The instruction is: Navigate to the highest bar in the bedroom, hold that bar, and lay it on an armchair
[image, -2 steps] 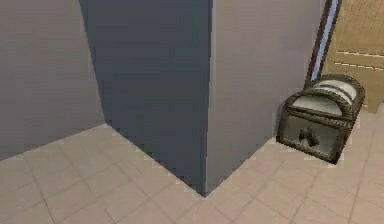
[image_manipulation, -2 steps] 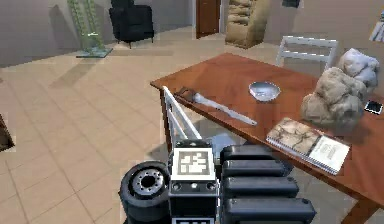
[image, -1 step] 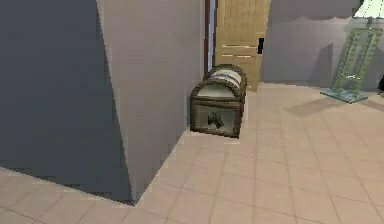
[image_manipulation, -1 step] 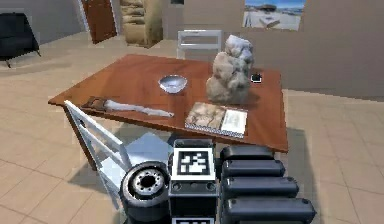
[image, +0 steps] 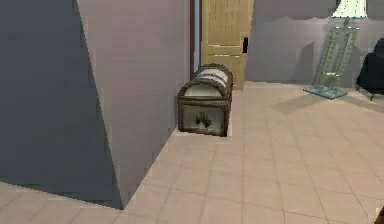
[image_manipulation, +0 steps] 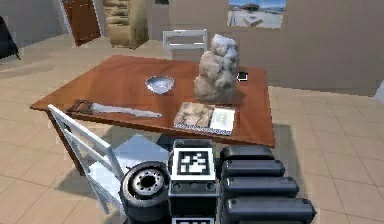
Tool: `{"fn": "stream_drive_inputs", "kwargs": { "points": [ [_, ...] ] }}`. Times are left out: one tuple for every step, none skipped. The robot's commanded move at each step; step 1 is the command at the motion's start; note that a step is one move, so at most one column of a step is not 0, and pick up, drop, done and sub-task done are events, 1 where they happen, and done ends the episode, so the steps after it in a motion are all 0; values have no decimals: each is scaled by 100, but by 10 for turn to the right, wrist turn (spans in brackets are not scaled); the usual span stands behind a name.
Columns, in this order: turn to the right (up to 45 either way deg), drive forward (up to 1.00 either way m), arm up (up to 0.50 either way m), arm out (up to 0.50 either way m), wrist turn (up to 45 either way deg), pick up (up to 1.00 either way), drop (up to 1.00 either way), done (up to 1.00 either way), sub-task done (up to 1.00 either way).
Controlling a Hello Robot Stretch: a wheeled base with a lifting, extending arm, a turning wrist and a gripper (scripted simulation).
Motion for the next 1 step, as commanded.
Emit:
{"fn": "stream_drive_inputs", "kwargs": {
  "points": [
    [0, 5, 0, 0, 0, 0, 0, 0, 0]
  ]
}}
